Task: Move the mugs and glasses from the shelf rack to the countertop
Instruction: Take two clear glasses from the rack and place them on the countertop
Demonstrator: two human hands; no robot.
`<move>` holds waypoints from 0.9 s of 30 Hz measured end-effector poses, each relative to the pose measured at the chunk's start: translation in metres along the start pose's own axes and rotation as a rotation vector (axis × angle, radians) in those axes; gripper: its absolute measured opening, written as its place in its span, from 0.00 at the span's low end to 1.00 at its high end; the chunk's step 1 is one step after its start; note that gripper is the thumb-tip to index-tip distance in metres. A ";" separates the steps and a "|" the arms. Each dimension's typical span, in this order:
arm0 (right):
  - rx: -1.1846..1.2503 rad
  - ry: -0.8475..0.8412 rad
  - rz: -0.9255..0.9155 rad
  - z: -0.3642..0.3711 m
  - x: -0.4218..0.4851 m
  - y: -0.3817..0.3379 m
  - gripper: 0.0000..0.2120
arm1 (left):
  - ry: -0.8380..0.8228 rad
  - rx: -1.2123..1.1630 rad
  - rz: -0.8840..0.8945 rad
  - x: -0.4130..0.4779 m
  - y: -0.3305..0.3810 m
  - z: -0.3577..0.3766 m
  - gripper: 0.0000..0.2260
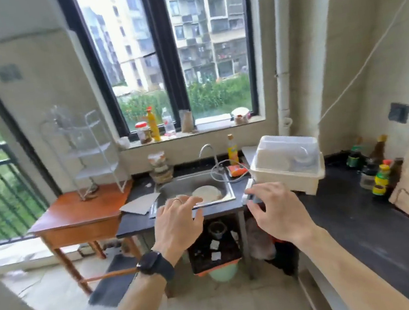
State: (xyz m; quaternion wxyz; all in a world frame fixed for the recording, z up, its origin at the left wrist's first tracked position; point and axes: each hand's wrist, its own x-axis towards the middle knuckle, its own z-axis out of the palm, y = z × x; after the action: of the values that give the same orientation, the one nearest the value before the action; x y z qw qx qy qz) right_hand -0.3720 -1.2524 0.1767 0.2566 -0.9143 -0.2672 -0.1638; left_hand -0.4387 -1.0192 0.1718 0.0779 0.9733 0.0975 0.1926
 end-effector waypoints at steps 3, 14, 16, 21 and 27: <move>0.040 -0.042 -0.112 0.049 0.047 -0.070 0.15 | 0.040 0.044 -0.103 -0.002 -0.088 -0.029 0.14; 0.129 -0.142 -0.279 0.196 0.183 -0.277 0.17 | 0.058 0.147 -0.358 0.036 -0.353 -0.097 0.17; 0.148 -0.142 -0.297 0.215 0.202 -0.300 0.16 | 0.047 0.151 -0.384 0.047 -0.384 -0.103 0.17; 0.123 -0.156 -0.348 0.260 0.248 -0.340 0.16 | 0.055 0.126 -0.432 0.073 -0.443 -0.104 0.16; 0.150 -0.194 -0.361 0.328 0.313 -0.370 0.17 | 0.029 0.116 -0.450 0.118 -0.513 -0.082 0.17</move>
State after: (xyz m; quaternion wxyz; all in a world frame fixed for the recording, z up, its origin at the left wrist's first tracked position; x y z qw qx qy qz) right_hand -0.2791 -0.6752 0.1877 0.2634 -0.8415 -0.4614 -0.0982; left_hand -0.4453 -0.4867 0.1923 0.0612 0.9270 0.3241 0.1783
